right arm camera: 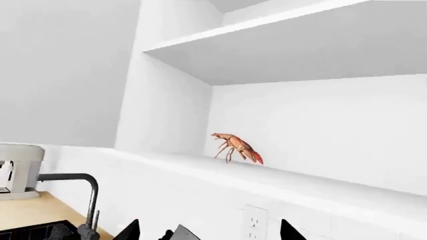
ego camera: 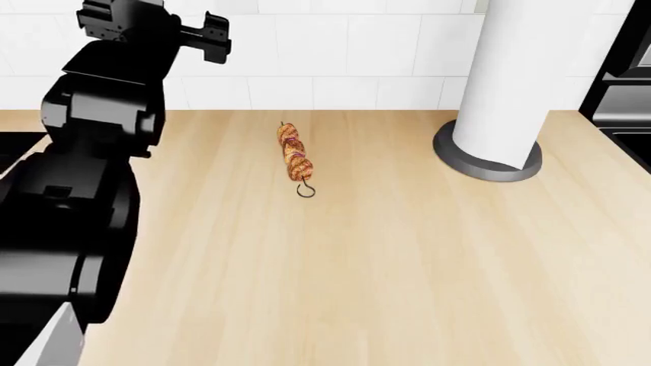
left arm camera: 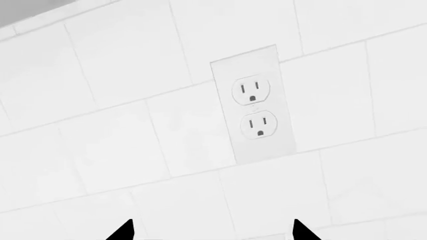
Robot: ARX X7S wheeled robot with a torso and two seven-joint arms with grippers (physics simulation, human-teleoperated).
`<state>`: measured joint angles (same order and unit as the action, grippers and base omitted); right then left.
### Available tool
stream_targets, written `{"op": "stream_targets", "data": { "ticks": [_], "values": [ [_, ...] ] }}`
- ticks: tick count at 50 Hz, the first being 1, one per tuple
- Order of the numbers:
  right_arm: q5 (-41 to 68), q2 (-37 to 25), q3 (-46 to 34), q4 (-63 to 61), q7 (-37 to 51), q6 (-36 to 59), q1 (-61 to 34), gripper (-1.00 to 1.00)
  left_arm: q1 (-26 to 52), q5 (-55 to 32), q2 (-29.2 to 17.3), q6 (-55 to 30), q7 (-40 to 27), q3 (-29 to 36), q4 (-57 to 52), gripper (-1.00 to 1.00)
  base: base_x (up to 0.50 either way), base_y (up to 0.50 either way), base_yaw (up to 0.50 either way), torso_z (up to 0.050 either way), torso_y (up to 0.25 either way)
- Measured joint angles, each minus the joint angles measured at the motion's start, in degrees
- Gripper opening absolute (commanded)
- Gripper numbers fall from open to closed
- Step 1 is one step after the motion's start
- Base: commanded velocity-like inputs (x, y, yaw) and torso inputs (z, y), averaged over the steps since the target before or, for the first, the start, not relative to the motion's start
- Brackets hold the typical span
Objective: Pick the avocado from the counter and place it in the cabinet.
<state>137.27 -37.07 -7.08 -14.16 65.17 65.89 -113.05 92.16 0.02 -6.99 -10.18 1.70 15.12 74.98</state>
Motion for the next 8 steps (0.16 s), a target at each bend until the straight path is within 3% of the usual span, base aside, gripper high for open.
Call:
{"op": "stream_targets", "data": {
  "ticks": [8],
  "values": [
    [8.6,-4.1,1.4,-7.7,4.2,-3.4,11.7,1.0,-0.3,0.0,0.2,0.1,-0.1,0.3,0.0,1.0,0.0,0.0,0.0,0.0,0.0]
  ]
}}
